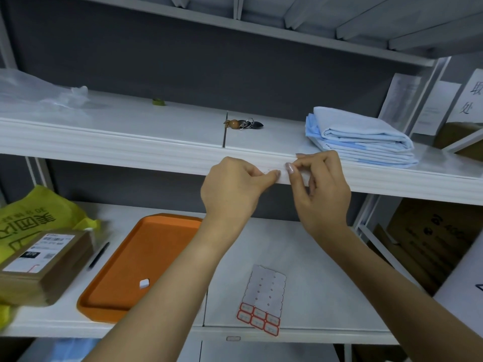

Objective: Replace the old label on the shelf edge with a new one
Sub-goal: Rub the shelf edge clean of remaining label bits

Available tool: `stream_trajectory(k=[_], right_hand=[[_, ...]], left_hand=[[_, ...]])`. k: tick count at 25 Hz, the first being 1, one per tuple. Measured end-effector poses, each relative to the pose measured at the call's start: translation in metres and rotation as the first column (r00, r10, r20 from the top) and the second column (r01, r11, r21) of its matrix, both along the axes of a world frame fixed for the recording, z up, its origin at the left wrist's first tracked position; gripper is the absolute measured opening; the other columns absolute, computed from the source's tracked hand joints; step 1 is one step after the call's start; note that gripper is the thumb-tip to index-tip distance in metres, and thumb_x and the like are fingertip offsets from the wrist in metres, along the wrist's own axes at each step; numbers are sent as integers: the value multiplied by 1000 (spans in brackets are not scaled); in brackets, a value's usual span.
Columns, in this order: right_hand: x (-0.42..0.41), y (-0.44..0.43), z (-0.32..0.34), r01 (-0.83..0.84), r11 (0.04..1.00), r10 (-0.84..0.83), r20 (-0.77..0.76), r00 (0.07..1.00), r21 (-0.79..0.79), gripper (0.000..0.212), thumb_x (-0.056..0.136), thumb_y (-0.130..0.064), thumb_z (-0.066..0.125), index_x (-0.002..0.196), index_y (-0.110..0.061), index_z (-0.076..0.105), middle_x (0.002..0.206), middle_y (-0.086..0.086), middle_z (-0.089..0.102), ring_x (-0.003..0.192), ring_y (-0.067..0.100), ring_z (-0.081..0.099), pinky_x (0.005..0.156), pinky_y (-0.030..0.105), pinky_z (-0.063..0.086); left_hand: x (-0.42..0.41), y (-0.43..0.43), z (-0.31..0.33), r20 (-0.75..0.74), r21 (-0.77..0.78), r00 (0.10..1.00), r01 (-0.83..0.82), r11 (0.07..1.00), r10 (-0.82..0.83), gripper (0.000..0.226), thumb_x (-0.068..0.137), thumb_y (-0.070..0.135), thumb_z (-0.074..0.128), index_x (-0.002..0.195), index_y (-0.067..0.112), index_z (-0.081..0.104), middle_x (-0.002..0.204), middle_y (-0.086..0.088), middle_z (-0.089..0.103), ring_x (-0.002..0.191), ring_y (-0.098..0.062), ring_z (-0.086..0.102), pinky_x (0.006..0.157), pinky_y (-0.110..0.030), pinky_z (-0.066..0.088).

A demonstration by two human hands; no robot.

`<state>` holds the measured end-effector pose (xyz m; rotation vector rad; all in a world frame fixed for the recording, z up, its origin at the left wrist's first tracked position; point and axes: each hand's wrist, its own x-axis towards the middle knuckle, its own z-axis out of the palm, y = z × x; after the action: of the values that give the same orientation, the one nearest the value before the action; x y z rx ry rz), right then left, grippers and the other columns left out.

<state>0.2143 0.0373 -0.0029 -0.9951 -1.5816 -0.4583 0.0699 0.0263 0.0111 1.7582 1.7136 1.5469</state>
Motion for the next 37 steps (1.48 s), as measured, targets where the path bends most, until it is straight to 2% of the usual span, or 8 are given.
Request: stream_trajectory(k=[4,8,13,18,23,26,30,37], right_hand=[[1,0,0,13,1000,-12,17,1000,-23,21,91,-29,62,92,-9,66,102,7,61,86,10,57,59,13,38],[3,1,1,25,1000,-25,42,999,6,20,90,-30,62,91,-10,66,100,7,62,86,3,50,60,7,34],[6,4,1,35,999,-37,62,997,24,18,91,-28,62,92,-11,66,99,7,63,86,4,49,60,9,35],[9,5,1,27,999,-31,77,997,47,17,91,-28,62,91,-12,66,98,5,63,86,1,48,60,5,32],[10,4,1,8,998,-13,91,996,57,15,91,-26,63,91,-11,66,98,5,63,86,8,57,57,10,37],[9,3,0,-4,997,-2,86,996,76,14,91,-24,64,90,-10,67,96,6,63,84,11,59,55,15,41],[8,5,-1,-23,998,20,42,999,66,17,91,-25,63,89,-8,68,97,7,63,86,11,60,62,6,33],[7,9,-3,-51,992,48,24,999,117,16,91,-22,65,87,-7,68,94,9,62,89,5,57,61,9,37]], left_hand=[[-5,-1,0,3,23,999,37,999,-37,39,80,57,69,62,22,75,57,9,68,52,-9,62,56,-29,55],[-6,-1,-3,52,45,995,87,995,-89,34,81,51,71,65,22,76,61,8,70,55,-11,65,60,-37,59],[-9,3,-7,99,75,978,176,981,-183,29,82,45,72,66,21,76,62,2,72,63,-15,70,58,-42,60],[-12,4,-11,160,89,960,217,972,-229,23,83,39,72,68,22,76,64,9,73,60,-17,71,51,-39,60],[-15,4,-13,211,103,930,285,953,-301,20,85,29,72,71,15,76,66,7,74,67,-7,72,41,-27,54],[-20,4,-12,236,89,908,335,938,-346,20,86,29,73,74,13,77,69,6,75,69,-6,73,41,-26,53],[-22,4,-10,250,88,898,352,932,-363,19,85,29,74,75,13,78,70,4,76,71,-7,74,42,-28,54],[-22,6,-12,287,103,880,365,925,-379,19,85,28,74,77,11,78,72,2,76,72,-8,74,40,-26,52]])
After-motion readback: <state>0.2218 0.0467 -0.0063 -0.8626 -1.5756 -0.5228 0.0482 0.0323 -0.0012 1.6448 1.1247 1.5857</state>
